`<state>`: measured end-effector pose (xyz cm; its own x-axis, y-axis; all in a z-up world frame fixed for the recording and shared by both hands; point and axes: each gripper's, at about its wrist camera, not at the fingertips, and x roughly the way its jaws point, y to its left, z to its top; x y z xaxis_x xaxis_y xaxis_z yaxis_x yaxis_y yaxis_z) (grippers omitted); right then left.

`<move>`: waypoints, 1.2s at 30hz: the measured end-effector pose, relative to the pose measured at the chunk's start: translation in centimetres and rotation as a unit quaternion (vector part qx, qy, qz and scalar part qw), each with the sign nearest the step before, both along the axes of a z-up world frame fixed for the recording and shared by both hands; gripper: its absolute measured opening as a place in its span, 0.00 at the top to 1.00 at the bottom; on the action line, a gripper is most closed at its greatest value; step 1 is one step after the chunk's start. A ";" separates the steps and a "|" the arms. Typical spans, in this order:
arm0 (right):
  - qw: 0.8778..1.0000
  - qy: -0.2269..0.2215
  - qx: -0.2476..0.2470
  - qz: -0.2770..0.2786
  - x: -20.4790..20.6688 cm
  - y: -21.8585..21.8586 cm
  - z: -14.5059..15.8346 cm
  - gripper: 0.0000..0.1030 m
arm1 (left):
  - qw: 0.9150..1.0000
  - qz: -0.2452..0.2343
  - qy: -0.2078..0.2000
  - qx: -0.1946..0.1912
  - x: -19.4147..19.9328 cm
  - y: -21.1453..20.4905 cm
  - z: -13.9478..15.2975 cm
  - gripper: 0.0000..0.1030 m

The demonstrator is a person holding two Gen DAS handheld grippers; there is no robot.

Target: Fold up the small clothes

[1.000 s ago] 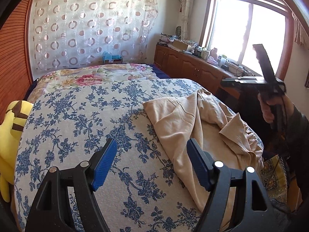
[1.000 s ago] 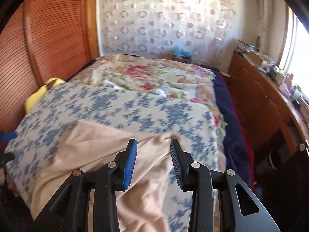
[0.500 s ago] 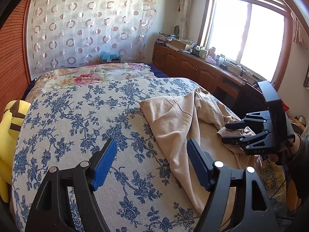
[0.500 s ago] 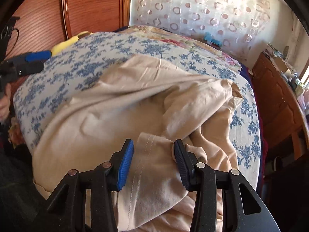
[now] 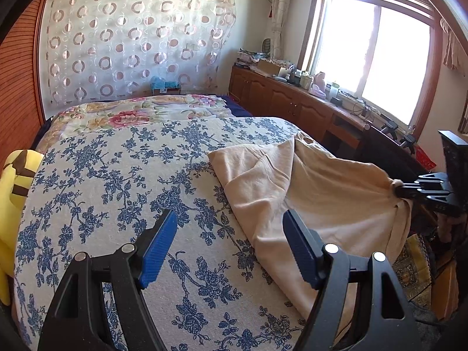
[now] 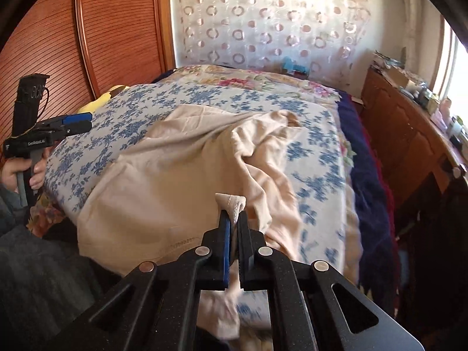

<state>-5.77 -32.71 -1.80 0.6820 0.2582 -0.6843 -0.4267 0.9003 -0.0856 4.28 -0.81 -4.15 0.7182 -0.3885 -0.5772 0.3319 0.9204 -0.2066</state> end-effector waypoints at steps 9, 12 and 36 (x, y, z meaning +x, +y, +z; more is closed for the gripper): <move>0.998 0.058 -0.034 -0.008 -2.3 -2.0 -0.2 0.96 | 1.000 -0.005 0.002 0.005 0.2 -0.9 -0.1 0.27; 0.998 0.055 -0.021 -0.022 -1.6 -2.2 0.2 0.96 | 1.000 -0.004 0.004 0.005 0.3 -1.0 -0.1 0.27; 0.998 0.001 0.049 -0.036 10.1 2.0 -1.3 0.62 | 1.000 -0.001 0.013 0.007 1.2 -1.4 -0.9 0.27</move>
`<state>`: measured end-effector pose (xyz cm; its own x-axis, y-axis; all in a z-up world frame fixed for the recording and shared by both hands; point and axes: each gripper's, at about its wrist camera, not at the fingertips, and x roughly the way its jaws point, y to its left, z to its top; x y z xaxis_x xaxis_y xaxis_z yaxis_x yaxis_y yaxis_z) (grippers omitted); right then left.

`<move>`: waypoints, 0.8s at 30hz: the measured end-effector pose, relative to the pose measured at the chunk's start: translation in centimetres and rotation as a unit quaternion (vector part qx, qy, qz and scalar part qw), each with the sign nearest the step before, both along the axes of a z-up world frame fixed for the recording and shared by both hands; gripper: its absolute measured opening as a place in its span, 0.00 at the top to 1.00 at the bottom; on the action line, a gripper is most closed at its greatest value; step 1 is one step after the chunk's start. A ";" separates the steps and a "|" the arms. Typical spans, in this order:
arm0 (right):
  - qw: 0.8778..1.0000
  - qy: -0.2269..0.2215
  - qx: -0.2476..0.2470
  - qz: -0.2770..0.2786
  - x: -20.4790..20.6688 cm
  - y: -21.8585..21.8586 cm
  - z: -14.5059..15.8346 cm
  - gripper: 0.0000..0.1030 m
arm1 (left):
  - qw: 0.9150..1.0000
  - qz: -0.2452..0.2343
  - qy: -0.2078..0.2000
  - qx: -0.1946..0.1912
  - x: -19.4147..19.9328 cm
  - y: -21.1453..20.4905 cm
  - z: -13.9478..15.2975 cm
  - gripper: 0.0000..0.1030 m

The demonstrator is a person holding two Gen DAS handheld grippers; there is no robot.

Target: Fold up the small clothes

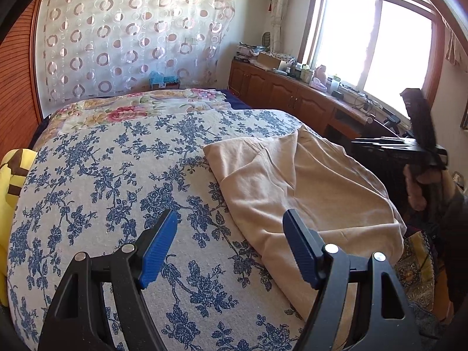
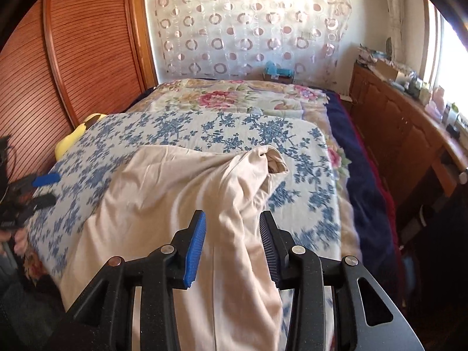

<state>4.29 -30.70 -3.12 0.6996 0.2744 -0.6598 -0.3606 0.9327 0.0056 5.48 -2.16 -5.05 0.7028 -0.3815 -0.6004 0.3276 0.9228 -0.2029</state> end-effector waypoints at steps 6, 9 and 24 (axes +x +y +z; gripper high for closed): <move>0.999 0.035 -0.005 -0.001 4.2 1.0 -2.5 0.81 | 1.000 -0.002 0.009 0.008 1.9 -0.3 -0.6 0.27; 1.000 0.017 0.005 -0.001 3.6 0.3 -1.8 0.96 | 1.000 -0.003 0.014 0.017 3.5 -0.6 -0.8 0.27; 0.998 0.008 0.018 -0.058 7.2 -1.8 -0.2 0.43 | 0.996 -0.016 0.085 0.008 13.5 -2.1 -2.9 0.45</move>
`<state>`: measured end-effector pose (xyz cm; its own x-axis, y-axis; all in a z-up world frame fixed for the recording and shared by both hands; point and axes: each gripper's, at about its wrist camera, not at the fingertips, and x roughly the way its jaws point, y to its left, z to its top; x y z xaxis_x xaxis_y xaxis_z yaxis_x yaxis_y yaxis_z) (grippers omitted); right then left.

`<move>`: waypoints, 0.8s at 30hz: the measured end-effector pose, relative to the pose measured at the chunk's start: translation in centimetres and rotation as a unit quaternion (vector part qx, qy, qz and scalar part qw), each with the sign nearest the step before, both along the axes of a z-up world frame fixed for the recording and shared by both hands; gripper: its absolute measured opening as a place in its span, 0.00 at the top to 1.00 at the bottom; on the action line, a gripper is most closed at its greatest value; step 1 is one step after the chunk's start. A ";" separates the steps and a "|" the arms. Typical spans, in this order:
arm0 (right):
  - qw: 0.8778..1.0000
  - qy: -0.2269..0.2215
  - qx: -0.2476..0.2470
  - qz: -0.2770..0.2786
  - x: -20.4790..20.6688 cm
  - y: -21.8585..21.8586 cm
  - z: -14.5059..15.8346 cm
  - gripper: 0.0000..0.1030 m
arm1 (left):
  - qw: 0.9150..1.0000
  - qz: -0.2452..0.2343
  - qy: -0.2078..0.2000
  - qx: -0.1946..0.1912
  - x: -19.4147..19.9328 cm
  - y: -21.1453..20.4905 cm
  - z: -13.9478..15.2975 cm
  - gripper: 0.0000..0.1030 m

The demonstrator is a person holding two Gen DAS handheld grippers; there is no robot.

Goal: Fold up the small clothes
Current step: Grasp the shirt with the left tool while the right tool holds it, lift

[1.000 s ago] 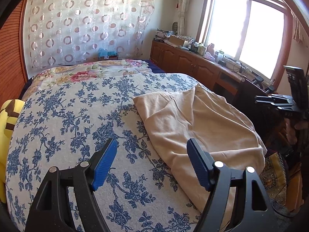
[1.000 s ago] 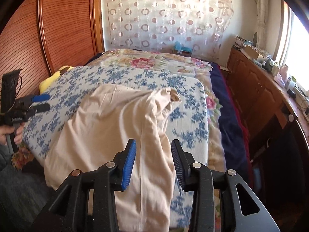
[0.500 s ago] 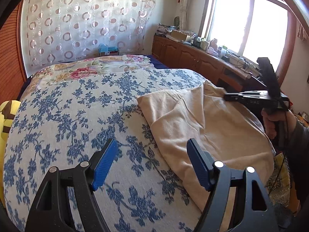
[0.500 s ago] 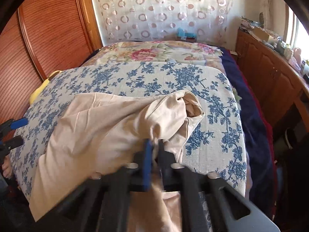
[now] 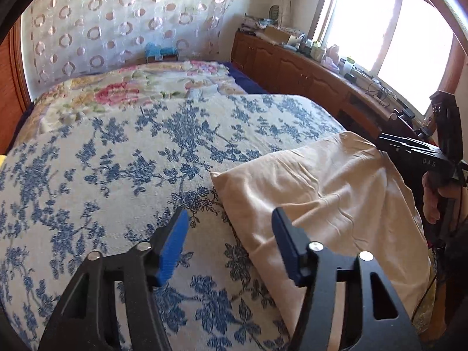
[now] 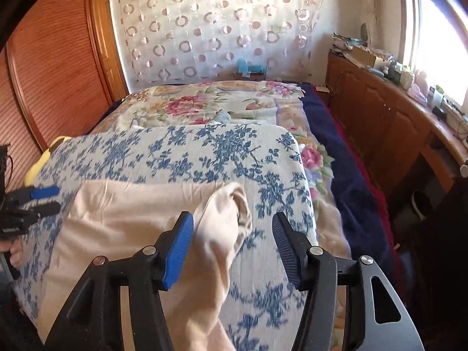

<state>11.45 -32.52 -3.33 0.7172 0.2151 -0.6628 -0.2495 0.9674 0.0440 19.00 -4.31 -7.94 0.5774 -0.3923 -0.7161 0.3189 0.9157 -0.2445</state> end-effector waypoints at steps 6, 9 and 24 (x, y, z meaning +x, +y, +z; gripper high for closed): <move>0.998 0.067 0.005 0.009 4.3 0.3 -3.5 0.43 | 0.999 -0.009 0.045 -0.027 2.4 -1.0 -1.4 0.47; 0.997 0.070 0.010 0.021 5.6 0.4 -4.3 0.43 | 0.999 -0.015 0.041 -0.026 2.7 -1.5 -1.3 0.51; 0.995 -0.031 0.025 0.087 0.4 2.2 -0.3 0.90 | 0.994 -0.065 -0.060 -0.069 -2.7 -2.3 7.1 0.95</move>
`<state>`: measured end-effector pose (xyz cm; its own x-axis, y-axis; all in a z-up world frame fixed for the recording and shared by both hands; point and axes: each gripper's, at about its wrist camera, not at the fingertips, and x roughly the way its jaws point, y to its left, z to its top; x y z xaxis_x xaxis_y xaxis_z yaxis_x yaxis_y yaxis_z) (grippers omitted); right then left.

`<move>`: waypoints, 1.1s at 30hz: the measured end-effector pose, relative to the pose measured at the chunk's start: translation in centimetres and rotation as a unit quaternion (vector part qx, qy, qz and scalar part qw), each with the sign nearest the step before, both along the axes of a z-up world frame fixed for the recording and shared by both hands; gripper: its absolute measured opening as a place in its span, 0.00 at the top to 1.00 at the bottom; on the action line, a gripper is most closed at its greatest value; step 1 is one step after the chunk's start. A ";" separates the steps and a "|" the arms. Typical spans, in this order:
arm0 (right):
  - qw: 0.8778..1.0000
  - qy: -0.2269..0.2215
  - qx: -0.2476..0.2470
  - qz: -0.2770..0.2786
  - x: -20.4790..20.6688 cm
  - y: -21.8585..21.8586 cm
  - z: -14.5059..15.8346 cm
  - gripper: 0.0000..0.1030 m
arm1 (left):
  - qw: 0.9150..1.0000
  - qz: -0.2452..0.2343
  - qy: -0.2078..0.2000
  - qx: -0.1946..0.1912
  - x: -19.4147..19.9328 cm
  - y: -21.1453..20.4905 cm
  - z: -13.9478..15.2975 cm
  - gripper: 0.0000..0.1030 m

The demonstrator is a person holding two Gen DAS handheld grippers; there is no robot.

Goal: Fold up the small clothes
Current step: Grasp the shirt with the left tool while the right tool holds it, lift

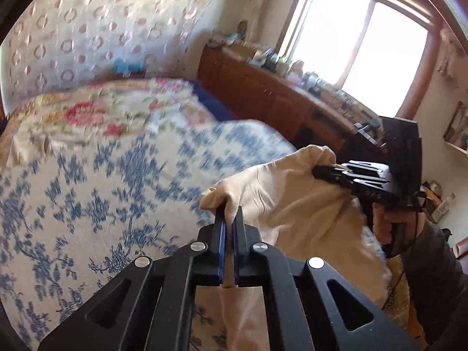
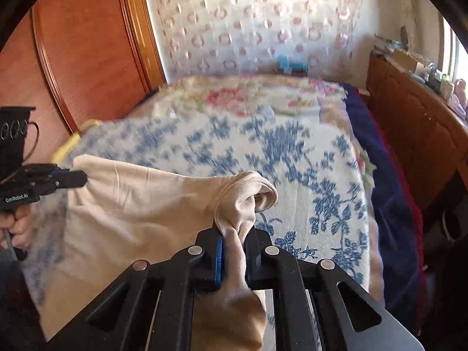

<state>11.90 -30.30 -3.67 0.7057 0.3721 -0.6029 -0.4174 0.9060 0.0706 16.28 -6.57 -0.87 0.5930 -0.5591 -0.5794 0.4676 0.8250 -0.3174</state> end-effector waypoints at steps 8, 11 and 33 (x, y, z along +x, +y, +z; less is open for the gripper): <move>0.991 -0.127 0.033 -0.001 -10.3 -2.1 10.3 0.90 | 0.988 -0.023 -0.140 -0.053 -8.7 1.9 12.7 0.96; 0.982 -0.185 0.034 0.007 -14.2 -1.9 14.6 0.90 | 0.979 -0.026 -0.194 -0.056 -11.9 2.5 16.9 0.96; 0.939 -0.333 0.024 0.081 -22.2 0.2 21.9 0.90 | 0.944 0.052 -0.323 -0.045 -18.3 10.5 25.0 0.96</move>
